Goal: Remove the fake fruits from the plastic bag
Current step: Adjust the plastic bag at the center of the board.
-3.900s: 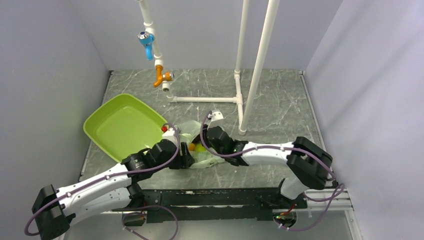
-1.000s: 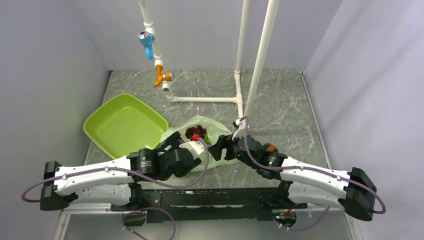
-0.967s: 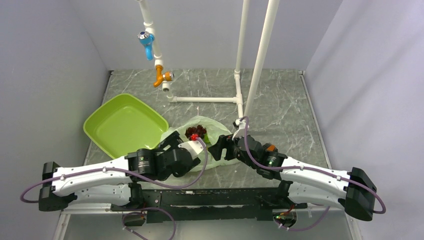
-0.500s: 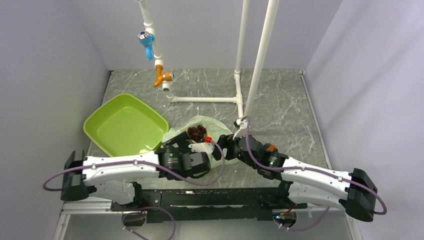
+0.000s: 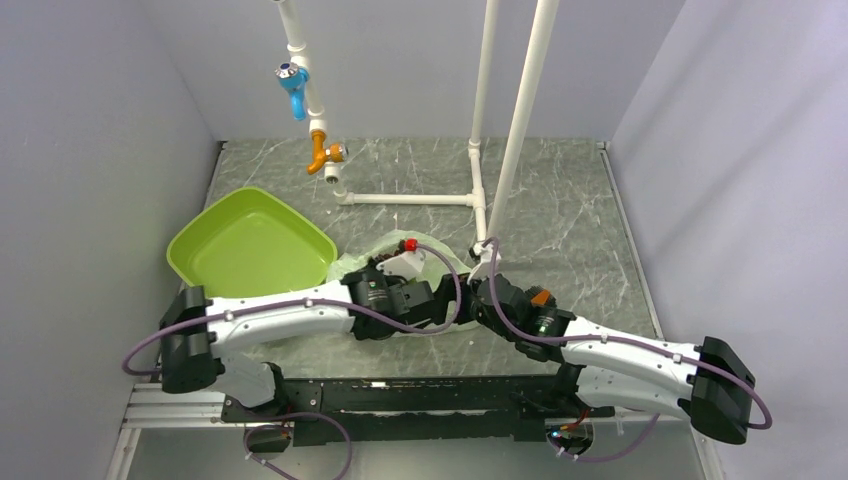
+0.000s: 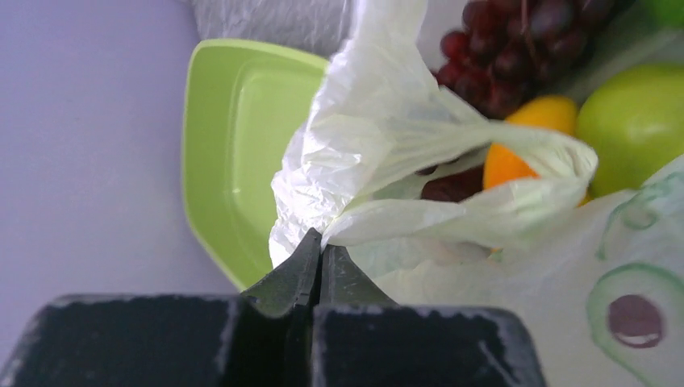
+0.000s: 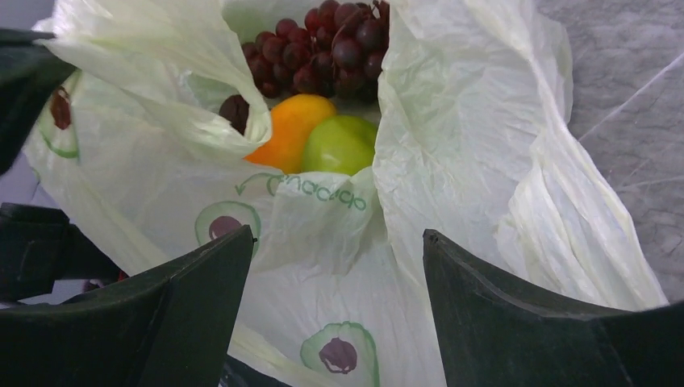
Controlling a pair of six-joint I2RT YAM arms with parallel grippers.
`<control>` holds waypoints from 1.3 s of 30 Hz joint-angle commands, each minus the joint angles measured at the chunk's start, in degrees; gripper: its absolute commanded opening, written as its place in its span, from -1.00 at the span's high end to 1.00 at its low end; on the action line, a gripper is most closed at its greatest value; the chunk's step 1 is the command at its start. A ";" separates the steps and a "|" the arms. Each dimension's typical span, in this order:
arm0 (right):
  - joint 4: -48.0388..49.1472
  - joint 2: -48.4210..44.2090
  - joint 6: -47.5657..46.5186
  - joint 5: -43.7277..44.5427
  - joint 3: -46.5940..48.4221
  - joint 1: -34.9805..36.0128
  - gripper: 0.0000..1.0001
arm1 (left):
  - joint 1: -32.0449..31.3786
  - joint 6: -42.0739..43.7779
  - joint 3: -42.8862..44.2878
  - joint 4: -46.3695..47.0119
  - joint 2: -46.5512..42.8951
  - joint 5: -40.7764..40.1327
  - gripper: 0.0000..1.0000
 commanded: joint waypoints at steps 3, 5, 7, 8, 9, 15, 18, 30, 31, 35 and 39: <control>3.63 1.27 0.83 -1.55 -1.39 0.27 -0.58 | 0.37 -0.16 -5.81 25.03 -23.42 11.13 1.00; 4.57 1.46 0.67 -1.93 -1.91 0.30 -0.58 | 3.88 2.57 -15.95 43.66 -36.46 26.05 1.00; 5.63 1.63 0.28 -2.87 -2.25 0.27 -0.58 | 9.76 -0.46 -28.07 58.88 -47.77 39.92 1.00; 6.09 1.80 0.04 -3.32 -2.24 0.29 -0.57 | 12.91 -3.32 -30.90 62.52 -51.87 44.51 1.00; 6.60 1.99 -0.19 -3.87 -2.19 0.31 -0.57 | 15.85 -5.49 -32.76 64.37 -54.49 48.78 1.00; 13.53 4.34 -3.59 -11.64 0.13 0.30 -0.59 | 22.44 -13.33 -35.90 68.53 -57.24 62.40 1.00; 14.96 5.98 -3.10 -13.81 3.69 0.30 -0.61 | 22.48 -13.70 -36.16 68.13 -56.87 62.97 1.00; 12.31 20.16 -3.77 -16.95 28.01 -1.73 0.10 | 22.53 -14.56 -32.22 46.57 -59.93 59.51 0.08; 11.36 22.01 -3.59 -18.18 29.90 -1.70 0.14 | 22.54 -13.60 -30.61 42.34 -60.61 57.87 -0.14; 9.43 31.07 -2.91 -23.31 36.18 -0.28 0.23 | 22.53 -9.21 -21.14 33.05 -63.59 58.21 -0.58; 8.18 36.97 -3.66 -23.33 39.71 4.11 0.24 | 22.53 -5.92 -8.76 23.29 -62.66 55.25 -0.69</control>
